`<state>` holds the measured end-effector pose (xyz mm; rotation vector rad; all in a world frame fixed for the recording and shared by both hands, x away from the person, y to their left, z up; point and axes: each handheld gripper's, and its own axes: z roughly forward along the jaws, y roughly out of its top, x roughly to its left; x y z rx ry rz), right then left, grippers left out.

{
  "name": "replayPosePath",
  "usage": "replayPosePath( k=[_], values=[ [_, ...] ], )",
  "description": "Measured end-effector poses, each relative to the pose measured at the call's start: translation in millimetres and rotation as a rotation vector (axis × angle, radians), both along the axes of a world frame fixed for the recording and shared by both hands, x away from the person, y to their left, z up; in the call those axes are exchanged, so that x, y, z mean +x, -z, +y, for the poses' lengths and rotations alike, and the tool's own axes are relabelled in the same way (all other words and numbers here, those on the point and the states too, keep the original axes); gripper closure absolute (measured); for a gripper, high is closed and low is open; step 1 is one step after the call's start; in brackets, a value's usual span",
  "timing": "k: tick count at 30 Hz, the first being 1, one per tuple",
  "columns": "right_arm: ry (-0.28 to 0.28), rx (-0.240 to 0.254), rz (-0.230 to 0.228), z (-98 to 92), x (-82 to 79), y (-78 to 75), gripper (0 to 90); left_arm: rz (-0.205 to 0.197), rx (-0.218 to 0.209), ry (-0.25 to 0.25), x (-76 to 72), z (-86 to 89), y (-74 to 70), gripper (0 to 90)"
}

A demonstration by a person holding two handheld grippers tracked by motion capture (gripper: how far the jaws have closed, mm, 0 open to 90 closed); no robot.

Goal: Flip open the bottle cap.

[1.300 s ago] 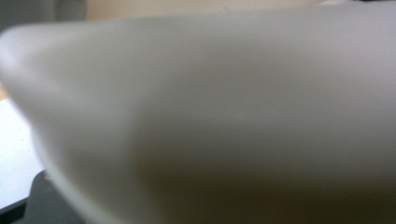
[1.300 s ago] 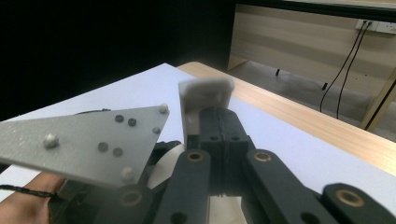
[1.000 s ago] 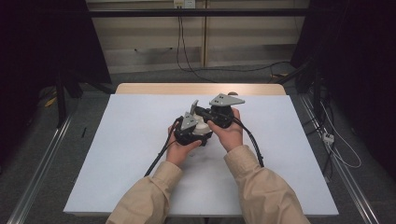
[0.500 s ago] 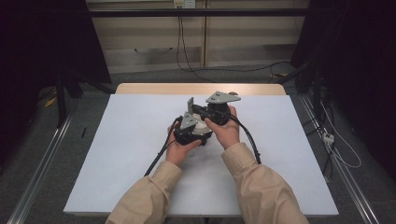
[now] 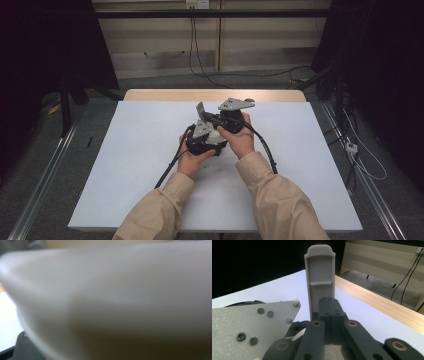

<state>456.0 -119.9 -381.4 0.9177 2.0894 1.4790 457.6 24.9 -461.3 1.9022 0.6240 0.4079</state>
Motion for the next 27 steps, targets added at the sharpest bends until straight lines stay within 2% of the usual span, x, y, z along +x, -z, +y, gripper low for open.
replayPosePath(
  k=[17,27],
  values=[
    [-0.007,-0.007,0.015,0.9,5.2,0.3,90.0,0.006,-0.002,0.000,0.3,0.1,0.1,18.5],
    [-0.009,-0.005,0.004,3.4,6.8,-4.6,90.0,0.003,0.000,-0.007,0.0,0.3,0.0,18.5]
  ],
)
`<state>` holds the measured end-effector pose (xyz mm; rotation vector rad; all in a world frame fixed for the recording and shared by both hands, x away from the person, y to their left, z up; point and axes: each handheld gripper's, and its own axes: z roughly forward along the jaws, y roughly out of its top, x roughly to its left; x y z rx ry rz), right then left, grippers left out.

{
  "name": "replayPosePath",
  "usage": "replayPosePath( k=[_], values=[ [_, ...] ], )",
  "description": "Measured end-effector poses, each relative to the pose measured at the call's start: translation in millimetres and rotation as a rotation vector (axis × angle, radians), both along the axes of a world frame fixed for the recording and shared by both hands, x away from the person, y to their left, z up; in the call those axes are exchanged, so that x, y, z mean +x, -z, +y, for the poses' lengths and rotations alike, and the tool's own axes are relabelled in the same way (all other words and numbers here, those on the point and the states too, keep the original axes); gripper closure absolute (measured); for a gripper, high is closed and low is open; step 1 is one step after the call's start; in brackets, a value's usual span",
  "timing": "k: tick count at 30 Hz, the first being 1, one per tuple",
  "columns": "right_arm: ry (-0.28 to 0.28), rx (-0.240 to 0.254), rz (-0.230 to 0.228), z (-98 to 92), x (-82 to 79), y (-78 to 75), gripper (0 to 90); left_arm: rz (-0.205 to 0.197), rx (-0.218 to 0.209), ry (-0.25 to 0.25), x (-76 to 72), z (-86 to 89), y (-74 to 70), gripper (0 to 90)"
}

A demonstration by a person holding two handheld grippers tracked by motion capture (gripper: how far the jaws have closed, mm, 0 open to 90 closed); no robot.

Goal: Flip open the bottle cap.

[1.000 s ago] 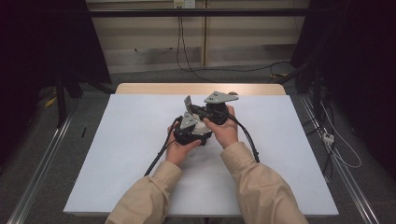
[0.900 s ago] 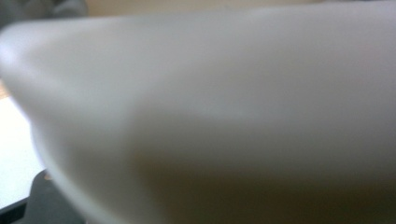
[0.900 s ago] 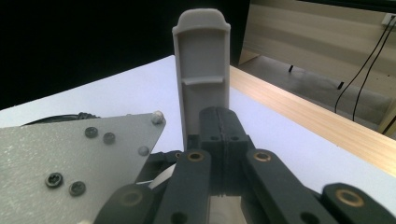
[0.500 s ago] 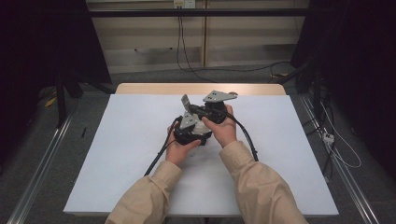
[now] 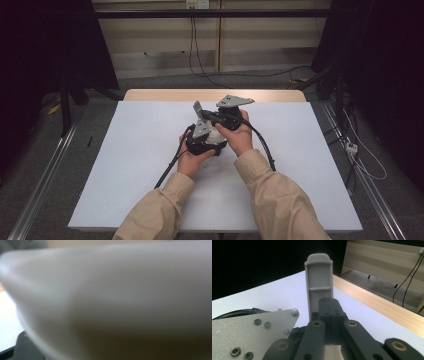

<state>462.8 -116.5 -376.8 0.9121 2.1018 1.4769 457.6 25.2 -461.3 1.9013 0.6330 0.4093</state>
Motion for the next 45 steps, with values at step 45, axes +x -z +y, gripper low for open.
replayPosePath(
  k=[45],
  values=[
    [-0.027,0.004,0.073,7.6,10.1,8.3,90.0,0.000,0.001,0.008,0.2,0.5,0.1,18.5]
  ],
)
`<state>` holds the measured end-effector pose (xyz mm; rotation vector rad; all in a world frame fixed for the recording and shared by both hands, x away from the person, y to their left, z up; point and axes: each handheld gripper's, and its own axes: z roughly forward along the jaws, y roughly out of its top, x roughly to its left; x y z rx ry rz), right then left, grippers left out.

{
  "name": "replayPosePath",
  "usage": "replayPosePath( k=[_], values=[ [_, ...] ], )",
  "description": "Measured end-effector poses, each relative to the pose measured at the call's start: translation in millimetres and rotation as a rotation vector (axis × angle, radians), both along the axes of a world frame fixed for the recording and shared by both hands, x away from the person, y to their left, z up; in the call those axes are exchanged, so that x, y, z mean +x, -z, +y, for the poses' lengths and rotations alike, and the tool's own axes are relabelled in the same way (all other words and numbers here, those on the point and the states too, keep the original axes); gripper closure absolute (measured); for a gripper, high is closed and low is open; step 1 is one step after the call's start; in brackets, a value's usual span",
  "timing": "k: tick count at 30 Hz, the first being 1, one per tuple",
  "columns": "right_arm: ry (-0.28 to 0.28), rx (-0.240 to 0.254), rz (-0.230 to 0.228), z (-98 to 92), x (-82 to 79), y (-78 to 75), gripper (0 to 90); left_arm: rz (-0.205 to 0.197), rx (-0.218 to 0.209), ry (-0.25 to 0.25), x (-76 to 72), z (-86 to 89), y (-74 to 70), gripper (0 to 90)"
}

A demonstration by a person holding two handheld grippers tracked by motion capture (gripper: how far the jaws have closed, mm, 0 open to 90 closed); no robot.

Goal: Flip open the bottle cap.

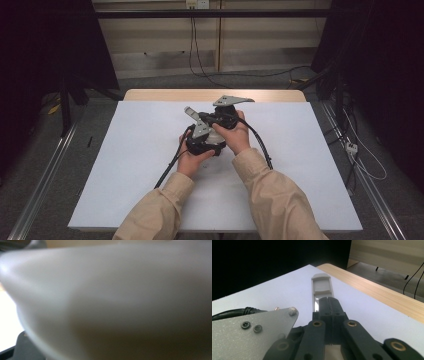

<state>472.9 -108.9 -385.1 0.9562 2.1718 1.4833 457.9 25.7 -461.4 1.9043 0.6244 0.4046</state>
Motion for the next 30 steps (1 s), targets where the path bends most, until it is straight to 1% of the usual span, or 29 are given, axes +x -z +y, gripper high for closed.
replayPosePath(
  k=[4,7,10,18,20,22,24,25,26,27,28,30],
  values=[
    [-0.003,0.008,0.011,-1.2,0.8,0.3,90.0,0.002,-0.001,0.005,0.3,-0.2,0.1,18.5],
    [0.000,-0.001,0.010,-0.6,-0.2,-0.3,90.0,0.001,-0.002,-0.001,0.1,-0.1,0.0,18.5],
    [0.004,0.003,0.013,-0.9,-0.2,-0.3,90.0,0.004,-0.005,0.003,0.2,-0.3,0.1,18.4],
    [0.000,-0.011,-0.011,-0.7,-1.4,-0.3,90.0,-0.007,0.000,-0.006,-0.6,-0.6,-0.2,17.9],
    [-0.003,-0.016,-0.013,-1.0,-1.9,-0.6,90.0,-0.017,0.014,0.004,-0.4,0.2,-0.9,17.6],
    [-0.001,-0.018,-0.013,-2.3,-2.5,-0.8,90.0,-0.008,0.016,0.000,-1.0,0.6,-1.5,16.2],
    [0.005,-0.011,-0.014,-4.8,-3.4,-1.0,90.0,0.001,0.008,0.001,-1.5,1.6,-2.2,13.2],
    [0.006,-0.006,-0.008,-5.9,-3.7,-0.9,90.0,-0.002,0.006,-0.003,-1.8,2.6,-2.8,13.2],
    [0.007,0.000,-0.007,-6.9,-4.0,-0.9,90.0,0.003,0.004,-0.002,-2.0,3.9,-3.5,12.8],
    [0.007,0.001,-0.008,-7.7,-4.6,-1.1,90.0,0.001,0.009,0.000,-1.6,5.1,-4.4,12.4],
    [0.008,0.000,-0.010,-8.0,-5.1,-1.3,90.0,0.013,-0.003,-0.001,-2.4,5.2,-4.8,12.2],
    [0.011,-0.001,-0.016,-9.1,-7.1,-2.4,90.0,0.014,0.001,0.005,-3.5,6.1,-6.5,12.1]
  ],
)
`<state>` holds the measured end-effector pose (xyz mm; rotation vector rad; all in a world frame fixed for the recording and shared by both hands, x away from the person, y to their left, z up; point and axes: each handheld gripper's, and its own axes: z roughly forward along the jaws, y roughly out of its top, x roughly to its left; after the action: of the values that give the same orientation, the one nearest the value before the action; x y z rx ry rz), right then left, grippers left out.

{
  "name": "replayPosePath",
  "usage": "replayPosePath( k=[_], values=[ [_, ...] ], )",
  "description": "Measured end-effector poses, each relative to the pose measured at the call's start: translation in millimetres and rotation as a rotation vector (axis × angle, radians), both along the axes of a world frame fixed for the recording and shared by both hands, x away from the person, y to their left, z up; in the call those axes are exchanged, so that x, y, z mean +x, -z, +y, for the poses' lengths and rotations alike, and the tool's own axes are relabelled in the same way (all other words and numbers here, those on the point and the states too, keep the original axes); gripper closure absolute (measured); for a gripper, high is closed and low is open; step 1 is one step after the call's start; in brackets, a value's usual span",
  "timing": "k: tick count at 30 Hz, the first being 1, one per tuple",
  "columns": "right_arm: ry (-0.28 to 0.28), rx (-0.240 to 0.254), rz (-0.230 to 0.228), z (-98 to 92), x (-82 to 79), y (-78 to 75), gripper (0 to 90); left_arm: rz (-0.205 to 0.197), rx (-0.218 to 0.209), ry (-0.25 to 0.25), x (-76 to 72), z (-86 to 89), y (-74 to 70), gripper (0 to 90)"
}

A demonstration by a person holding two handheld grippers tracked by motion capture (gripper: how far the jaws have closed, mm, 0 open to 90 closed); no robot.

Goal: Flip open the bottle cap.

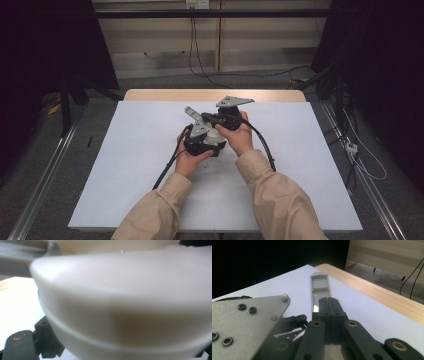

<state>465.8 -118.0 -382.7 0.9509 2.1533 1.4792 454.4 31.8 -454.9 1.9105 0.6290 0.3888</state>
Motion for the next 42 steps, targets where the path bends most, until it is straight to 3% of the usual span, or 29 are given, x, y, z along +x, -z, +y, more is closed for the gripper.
replayPosePath(
  k=[6,15,17,23,25,32,38,42],
  values=[
    [0.016,0.000,-0.002,-5.8,-6.3,-2.5,84.6,0.001,0.007,0.000,-4.1,0.4,-4.0,11.7],
    [0.066,0.036,0.018,-20.6,-17.5,-6.8,58.1,0.029,0.008,-0.010,-6.7,9.1,-6.3,10.8],
    [0.071,0.042,0.017,-23.4,-20.2,-7.1,55.8,0.030,0.010,-0.012,-8.3,11.1,-6.4,10.7],
    [0.080,0.036,0.013,-27.4,-28.2,-6.9,39.6,0.038,0.020,-0.006,-11.9,16.9,-10.0,9.2],
    [0.077,0.034,0.014,-28.5,-29.7,-6.3,37.6,0.034,0.031,0.003,-12.8,18.1,-11.3,9.2],
    [0.092,0.045,0.023,-33.5,-35.5,-6.8,24.3,0.042,0.007,0.000,-18.4,26.7,-16.3,9.1],
    [0.093,0.040,0.027,-36.8,-43.2,-5.9,17.6,0.048,0.011,-0.012,-23.7,37.9,-19.7,9.1],
    [0.091,0.040,0.018,-39.4,-49.5,-2.8,15.9,0.037,0.017,0.010,-30.2,40.7,-25.2,9.1]
  ],
)
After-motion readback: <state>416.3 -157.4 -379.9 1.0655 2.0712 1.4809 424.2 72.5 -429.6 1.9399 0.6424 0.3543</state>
